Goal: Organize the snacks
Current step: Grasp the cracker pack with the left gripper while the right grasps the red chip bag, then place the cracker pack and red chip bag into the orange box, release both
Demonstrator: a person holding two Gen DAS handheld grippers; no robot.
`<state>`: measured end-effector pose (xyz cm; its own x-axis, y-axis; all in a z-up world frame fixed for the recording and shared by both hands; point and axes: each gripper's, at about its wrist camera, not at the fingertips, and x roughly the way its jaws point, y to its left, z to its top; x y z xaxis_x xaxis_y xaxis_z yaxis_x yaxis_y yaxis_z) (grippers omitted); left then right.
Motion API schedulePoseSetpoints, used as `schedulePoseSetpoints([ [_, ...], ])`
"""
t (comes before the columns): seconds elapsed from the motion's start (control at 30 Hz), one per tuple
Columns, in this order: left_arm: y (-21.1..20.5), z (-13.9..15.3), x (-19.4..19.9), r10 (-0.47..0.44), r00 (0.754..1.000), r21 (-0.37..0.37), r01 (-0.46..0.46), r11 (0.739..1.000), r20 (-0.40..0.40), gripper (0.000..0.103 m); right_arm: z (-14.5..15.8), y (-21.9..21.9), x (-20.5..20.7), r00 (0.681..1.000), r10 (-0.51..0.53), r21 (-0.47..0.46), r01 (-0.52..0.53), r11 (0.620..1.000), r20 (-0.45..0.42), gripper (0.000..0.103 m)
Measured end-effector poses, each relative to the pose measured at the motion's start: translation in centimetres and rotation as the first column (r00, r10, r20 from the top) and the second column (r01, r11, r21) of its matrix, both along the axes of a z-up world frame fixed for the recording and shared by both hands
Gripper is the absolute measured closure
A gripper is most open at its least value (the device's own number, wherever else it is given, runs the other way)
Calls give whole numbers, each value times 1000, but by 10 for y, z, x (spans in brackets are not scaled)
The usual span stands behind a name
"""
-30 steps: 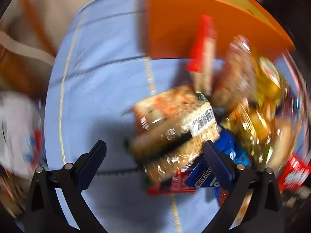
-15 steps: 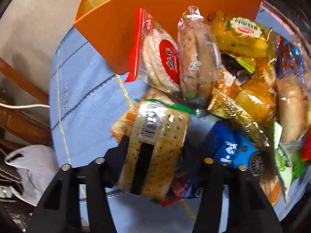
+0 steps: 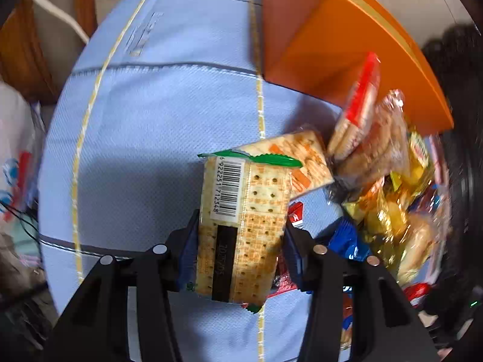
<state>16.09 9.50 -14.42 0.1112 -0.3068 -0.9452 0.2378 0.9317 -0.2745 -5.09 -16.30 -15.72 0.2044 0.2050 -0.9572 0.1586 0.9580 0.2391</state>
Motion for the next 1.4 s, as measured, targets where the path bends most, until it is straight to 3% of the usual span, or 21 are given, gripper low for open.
schedulePoseSetpoints([
  [0.1,5,-6,5,49,999,-26,-49,998,-20,48,-8,15,8,999,48,-38,-48,998,-13,14],
  [0.13,8,-8,8,62,998,-31,-63,998,-28,48,-7,17,9,999,43,-40,-43,998,-4,21],
  [0.17,9,-9,10,72,997,-28,-72,997,-25,48,-4,17,9,999,32,-22,-32,999,11,35],
  [0.2,9,-10,10,72,997,-25,-73,997,-23,48,-1,14,8,999,18,15,-18,1000,28,39],
  [0.3,7,-6,-3,82,996,-41,-83,996,-37,54,8,-2,3,999,-27,54,24,998,42,40],
  [0.47,25,-2,-18,128,990,-106,-133,985,-53,55,26,-30,-10,991,-104,204,85,975,82,40],
  [0.57,35,5,-31,139,988,-132,-146,980,-60,55,30,-50,-14,981,-176,384,132,914,80,40],
  [0.63,41,14,-38,137,990,-132,-142,981,-46,55,28,-63,-17,969,-238,524,172,834,61,40],
  [0.7,45,28,-39,137,990,-160,-141,977,-32,55,31,-67,-15,963,-263,574,180,799,64,40],
  [0.87,35,63,-46,114,993,-191,-106,976,28,55,51,-60,-4,967,-223,497,136,857,119,40],
  [1.07,-11,103,-43,31,992,-192,-7,981,119,55,97,-59,25,950,-154,317,63,946,270,40],
  [1.23,-71,135,-27,-60,974,-137,91,986,219,55,125,-75,69,914,-144,253,47,966,379,40],
  [1.4,-137,154,-3,-144,941,-29,160,987,305,55,150,-94,118,877,-153,185,74,980,456,40],
])
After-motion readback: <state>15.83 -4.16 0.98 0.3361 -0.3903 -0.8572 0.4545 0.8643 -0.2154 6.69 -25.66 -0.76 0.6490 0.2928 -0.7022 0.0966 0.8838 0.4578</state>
